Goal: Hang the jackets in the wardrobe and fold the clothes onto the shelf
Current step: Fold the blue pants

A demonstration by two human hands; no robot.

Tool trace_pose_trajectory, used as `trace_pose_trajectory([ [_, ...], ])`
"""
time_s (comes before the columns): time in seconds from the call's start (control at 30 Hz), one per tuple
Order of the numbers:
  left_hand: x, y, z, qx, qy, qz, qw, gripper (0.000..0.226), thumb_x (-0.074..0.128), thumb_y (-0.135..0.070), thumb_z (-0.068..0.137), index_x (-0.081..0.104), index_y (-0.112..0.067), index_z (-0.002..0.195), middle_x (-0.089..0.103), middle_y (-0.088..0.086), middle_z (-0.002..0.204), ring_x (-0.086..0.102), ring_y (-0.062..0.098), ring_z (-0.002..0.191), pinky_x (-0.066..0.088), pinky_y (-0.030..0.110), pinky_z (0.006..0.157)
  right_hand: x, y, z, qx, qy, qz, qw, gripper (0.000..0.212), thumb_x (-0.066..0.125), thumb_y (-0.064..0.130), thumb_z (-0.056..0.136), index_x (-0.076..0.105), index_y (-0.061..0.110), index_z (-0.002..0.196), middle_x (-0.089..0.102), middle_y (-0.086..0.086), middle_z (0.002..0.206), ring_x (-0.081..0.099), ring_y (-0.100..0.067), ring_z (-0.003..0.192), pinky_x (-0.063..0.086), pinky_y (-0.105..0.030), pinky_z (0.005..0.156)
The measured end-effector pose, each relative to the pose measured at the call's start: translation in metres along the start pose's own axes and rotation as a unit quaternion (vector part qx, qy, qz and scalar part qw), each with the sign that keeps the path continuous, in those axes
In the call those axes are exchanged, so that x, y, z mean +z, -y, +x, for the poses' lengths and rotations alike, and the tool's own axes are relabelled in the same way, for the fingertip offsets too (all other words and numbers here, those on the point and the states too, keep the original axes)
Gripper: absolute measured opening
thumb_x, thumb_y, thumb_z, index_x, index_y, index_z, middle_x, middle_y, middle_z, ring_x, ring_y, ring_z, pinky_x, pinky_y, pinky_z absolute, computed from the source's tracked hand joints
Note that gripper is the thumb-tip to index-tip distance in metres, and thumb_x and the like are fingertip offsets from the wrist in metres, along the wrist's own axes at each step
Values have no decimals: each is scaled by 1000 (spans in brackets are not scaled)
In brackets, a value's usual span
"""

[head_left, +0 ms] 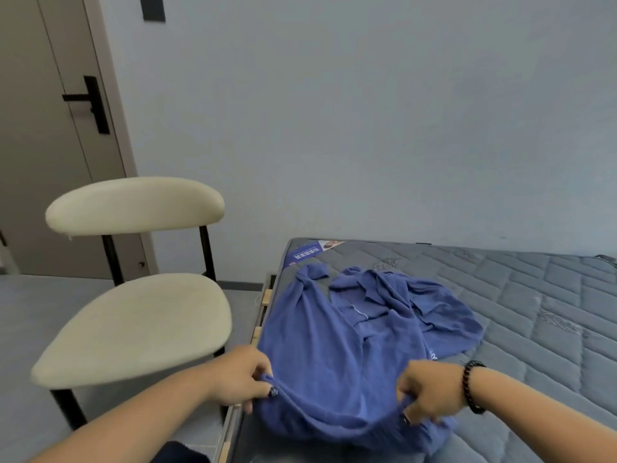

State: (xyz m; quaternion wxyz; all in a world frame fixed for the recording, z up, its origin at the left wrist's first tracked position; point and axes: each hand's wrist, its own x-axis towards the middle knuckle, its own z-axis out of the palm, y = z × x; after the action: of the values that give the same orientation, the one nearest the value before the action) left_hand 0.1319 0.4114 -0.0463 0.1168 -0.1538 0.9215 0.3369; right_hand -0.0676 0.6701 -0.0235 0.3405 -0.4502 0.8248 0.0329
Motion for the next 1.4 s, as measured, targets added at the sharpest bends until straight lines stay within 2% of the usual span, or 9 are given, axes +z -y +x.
trace_pose_trajectory([
  [0.2,-99,45,-8,-50,-250,-6,967,23,65,-17,88,59,-19,67,59,-1,61,60,10,53,50,25,58,-104,67,49,-29,-220,-102,970,18,58,22,82,62,7,73,61,-14,73,45,-18,62,36,-27,58],
  [0.47,-233,81,-111,-93,-502,-51,859,18,67,-17,87,66,-9,72,67,11,70,58,22,67,51,39,72,-250,224,60,-141,-392,-93,904,17,61,18,85,73,9,93,70,-9,91,61,-23,86,49,-30,70],
  [0.73,-321,60,-262,-120,-630,29,767,15,65,-27,89,66,-19,76,57,-6,62,52,19,65,37,27,58,-328,388,0,-251,-462,15,850,8,62,13,87,70,11,85,60,4,41,60,-7,47,51,-22,57],
  [0.9,-342,46,-330,-150,-674,64,721,25,62,-29,91,59,-20,68,56,-5,63,50,18,64,34,27,55,-338,452,-19,-306,-444,129,833,7,72,7,81,69,1,83,72,-7,69,70,-21,71,59,-33,70],
  [1.0,-349,38,-350,-175,-678,104,706,25,59,-30,92,59,-20,69,57,-5,69,51,18,70,34,24,53,-337,478,-23,-300,-462,144,822,11,73,9,81,68,0,86,69,-3,57,68,-23,69,59,-31,67],
  [1.13,-358,37,-369,-176,-686,117,696,18,59,-25,94,62,-19,77,59,-2,73,54,21,78,36,23,56,-332,503,-36,-279,-515,30,810,26,77,25,78,73,2,89,74,-11,87,69,-25,89,56,-38,84],
  [1.2,-360,38,-378,-179,-667,124,713,9,60,-24,93,65,-17,94,65,2,86,58,23,87,41,27,66,-332,505,-36,-288,-465,27,837,27,78,24,76,73,0,88,73,-10,82,70,-23,84,56,-38,85],
  [1.27,-357,38,-384,-202,-593,130,769,16,60,-24,93,58,-22,109,64,1,90,59,19,87,42,27,73,-330,501,-34,-287,-407,41,866,25,77,19,77,72,-2,91,73,-9,79,70,-21,80,57,-37,86],
  [1.4,-354,42,-385,-235,-507,176,810,7,59,-20,93,58,-23,99,57,-7,76,54,7,72,38,20,58,-320,486,-20,-311,-332,117,883,9,70,3,82,71,-2,89,73,-18,89,72,-27,89,56,-37,88],
])
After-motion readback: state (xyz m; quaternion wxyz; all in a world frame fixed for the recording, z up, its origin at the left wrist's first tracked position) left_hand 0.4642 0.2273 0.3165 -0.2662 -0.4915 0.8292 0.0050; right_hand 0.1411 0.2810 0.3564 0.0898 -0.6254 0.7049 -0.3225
